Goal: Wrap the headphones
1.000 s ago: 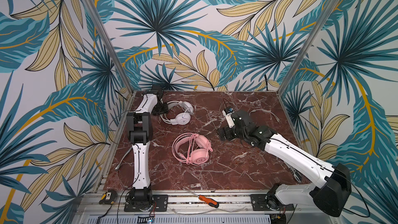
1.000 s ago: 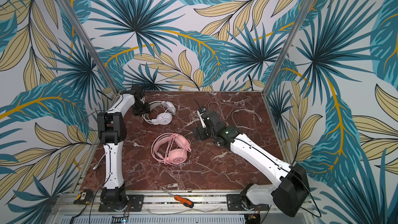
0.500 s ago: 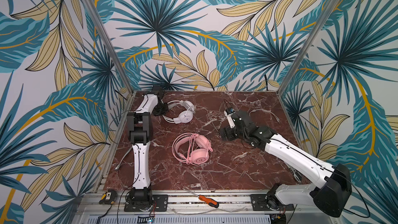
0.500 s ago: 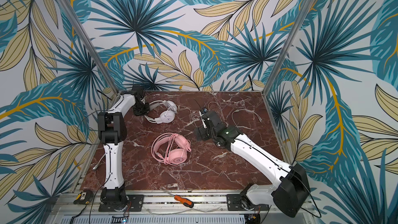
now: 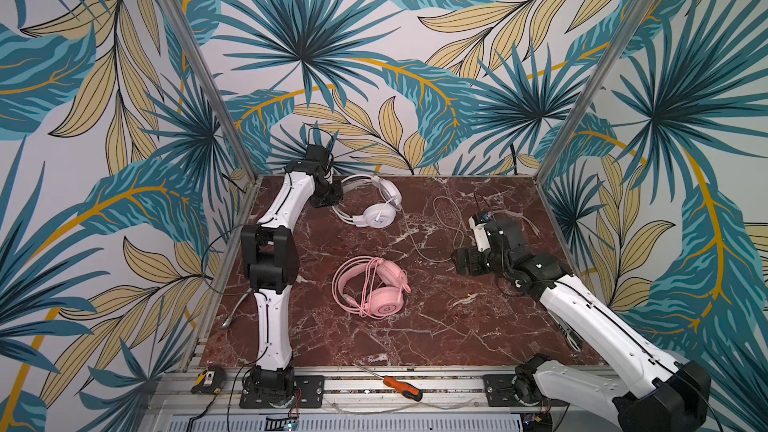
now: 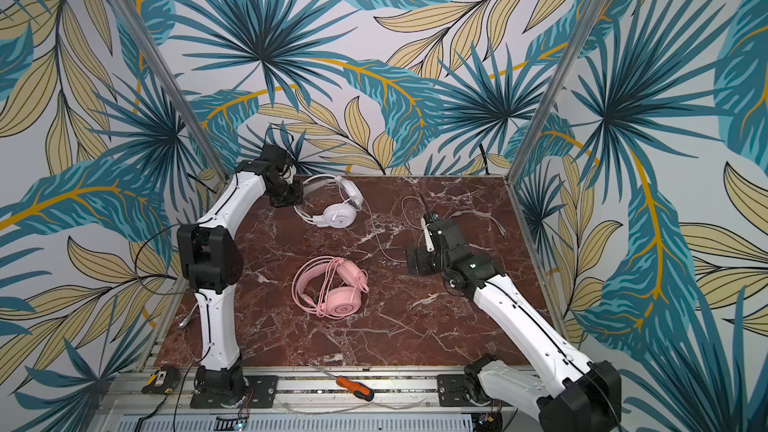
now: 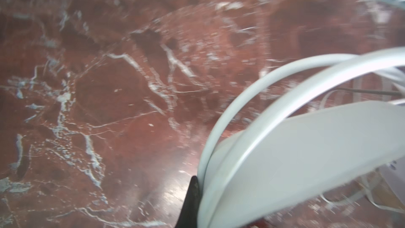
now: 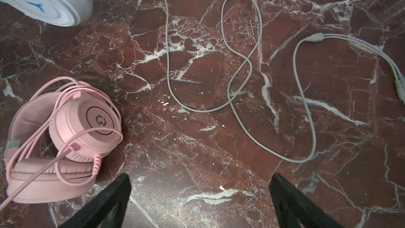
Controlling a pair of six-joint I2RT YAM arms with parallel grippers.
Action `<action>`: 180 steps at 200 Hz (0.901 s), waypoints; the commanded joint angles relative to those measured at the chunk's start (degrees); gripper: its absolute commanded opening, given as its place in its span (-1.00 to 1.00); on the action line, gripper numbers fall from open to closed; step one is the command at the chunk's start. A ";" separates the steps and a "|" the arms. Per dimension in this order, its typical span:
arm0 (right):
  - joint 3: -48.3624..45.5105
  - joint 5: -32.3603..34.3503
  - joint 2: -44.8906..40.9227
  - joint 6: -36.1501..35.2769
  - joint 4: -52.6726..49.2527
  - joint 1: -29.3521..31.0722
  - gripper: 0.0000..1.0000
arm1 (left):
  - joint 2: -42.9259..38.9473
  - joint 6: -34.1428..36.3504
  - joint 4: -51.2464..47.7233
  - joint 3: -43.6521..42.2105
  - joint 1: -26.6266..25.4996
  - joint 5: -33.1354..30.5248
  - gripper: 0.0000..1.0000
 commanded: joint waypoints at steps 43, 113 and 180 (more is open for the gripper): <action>-4.13 -10.93 1.41 -4.39 8.40 -6.27 0.99 | -14.43 3.02 0.42 -3.35 -3.75 9.87 -1.00; -6.18 -30.25 13.03 -6.29 34.04 -6.09 0.92 | -22.76 -0.62 0.43 -7.97 -3.89 14.95 -1.00; -4.16 -27.14 27.74 -3.35 47.32 -1.31 0.88 | -23.39 -4.11 0.49 -8.19 -4.15 16.69 -1.00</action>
